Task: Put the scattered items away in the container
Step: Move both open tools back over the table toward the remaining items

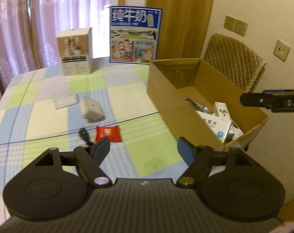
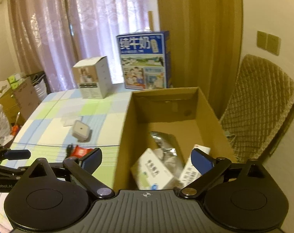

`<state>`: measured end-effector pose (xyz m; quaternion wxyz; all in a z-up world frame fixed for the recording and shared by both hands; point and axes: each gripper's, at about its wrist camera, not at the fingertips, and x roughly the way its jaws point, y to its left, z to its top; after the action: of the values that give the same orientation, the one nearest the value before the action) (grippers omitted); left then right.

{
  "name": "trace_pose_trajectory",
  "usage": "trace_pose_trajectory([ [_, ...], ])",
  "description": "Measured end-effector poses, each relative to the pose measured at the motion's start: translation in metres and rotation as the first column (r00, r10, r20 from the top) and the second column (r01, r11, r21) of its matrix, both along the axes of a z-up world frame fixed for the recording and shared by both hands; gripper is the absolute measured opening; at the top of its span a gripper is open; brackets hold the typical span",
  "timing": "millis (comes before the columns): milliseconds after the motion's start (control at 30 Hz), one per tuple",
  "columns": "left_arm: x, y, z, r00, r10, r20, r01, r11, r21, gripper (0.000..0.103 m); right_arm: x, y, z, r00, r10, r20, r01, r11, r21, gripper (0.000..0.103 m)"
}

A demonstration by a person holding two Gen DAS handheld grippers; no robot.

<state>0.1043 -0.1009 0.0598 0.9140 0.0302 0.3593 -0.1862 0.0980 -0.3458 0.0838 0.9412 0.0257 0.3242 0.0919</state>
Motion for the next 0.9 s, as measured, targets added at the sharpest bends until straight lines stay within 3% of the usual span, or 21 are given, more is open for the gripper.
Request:
trace_pose_trajectory([
  [133,-0.012,0.026,0.0,0.999,0.032,0.004,-0.032,0.999,0.006,0.089,-0.006,0.021,0.001,0.999,0.044,0.006,-0.045,0.999,0.014,0.098],
  [300,-0.025,0.066,-0.006,0.995,0.098,-0.007,-0.097,0.995,0.032,0.096,-0.013,0.052,-0.001,0.994,0.11,0.014,-0.111,0.993,0.03,0.1],
  [533,-0.037,0.107,-0.015,0.985,0.169,-0.022,-0.168,0.985,0.043,0.097,-0.02,0.091,-0.01,0.98,0.199,0.009,-0.199,0.979,0.035,0.1],
  [900,-0.036,0.132,-0.028,0.976,0.213,-0.035,-0.211,0.976,0.043,0.097,-0.018,0.132,-0.041,0.965,0.258,-0.045,-0.257,0.966,0.018,0.101],
])
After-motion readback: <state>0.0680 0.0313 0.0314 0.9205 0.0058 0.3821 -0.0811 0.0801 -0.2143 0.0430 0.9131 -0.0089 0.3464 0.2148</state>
